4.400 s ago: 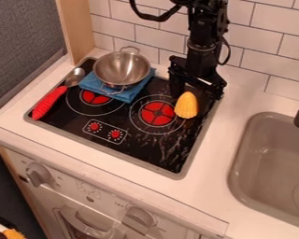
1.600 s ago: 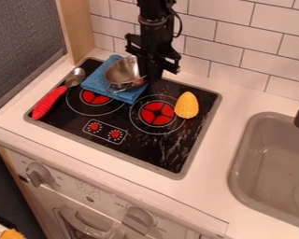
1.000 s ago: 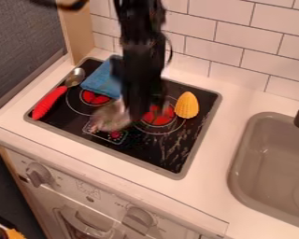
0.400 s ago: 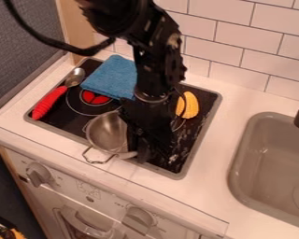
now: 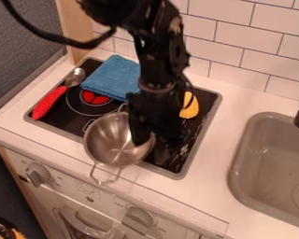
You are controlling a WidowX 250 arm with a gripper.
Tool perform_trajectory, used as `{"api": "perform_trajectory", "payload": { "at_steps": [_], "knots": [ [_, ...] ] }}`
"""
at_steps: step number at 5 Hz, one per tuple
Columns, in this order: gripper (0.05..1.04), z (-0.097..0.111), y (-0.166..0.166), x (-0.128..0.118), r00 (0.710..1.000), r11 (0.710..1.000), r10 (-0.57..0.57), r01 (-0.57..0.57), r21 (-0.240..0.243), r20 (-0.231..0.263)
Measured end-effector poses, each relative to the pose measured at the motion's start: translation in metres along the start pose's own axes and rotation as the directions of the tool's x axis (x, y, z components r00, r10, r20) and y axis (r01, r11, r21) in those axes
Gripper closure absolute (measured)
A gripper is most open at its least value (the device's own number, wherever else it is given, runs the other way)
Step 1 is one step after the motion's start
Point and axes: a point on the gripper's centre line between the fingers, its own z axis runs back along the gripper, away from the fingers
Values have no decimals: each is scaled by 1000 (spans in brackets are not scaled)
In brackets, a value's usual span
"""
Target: Put the silver pot below the right burner
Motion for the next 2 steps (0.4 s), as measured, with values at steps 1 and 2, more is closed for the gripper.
{"api": "perform_trajectory", "payload": {
  "at_steps": [1,2],
  "knots": [
    [73,23,7,-3,998,998,59,-58,-19,35],
    [76,27,14,-9,995,995,99,-99,-9,9]
  ]
}}
